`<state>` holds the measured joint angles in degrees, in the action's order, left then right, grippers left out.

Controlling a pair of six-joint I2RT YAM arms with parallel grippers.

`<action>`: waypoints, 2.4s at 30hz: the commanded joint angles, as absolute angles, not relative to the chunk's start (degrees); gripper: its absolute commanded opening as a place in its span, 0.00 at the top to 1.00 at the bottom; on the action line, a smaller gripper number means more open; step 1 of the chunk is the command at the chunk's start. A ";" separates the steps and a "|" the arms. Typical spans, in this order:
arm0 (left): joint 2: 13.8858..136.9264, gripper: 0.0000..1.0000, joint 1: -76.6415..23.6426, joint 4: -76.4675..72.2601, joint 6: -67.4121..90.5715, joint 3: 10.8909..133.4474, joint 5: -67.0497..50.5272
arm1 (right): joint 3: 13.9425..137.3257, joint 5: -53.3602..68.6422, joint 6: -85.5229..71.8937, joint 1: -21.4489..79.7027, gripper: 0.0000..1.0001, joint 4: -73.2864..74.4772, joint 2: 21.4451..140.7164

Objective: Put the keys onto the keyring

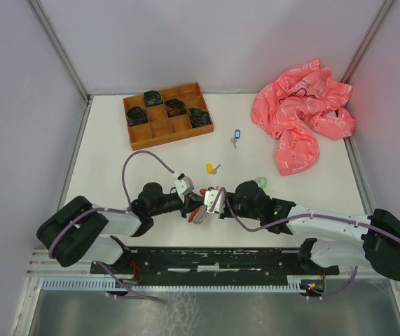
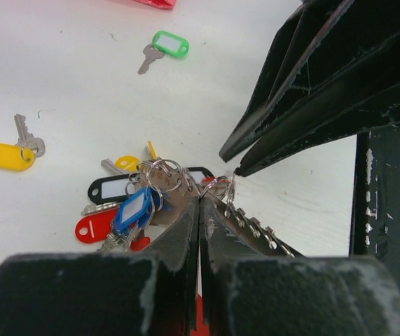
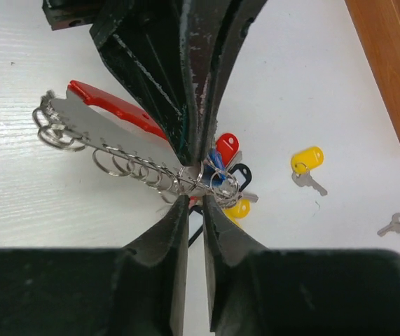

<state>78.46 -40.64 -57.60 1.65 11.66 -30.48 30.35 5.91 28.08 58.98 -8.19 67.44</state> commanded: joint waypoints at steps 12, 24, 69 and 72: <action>81.49 0.97 -40.77 -59.77 3.29 13.24 -27.49 | 30.44 -1.41 10.34 58.91 0.65 -5.66 62.66; 80.84 0.97 -40.76 -49.91 3.94 16.37 -22.33 | 25.73 9.57 5.28 52.94 0.69 -19.02 69.70; 73.21 0.66 -40.47 -19.62 20.20 19.07 -3.19 | 50.24 9.25 -22.70 50.53 0.64 -0.99 94.87; 74.09 0.67 -40.52 -19.36 20.38 19.15 -3.49 | 50.85 9.01 -23.58 50.54 0.67 -1.26 96.03</action>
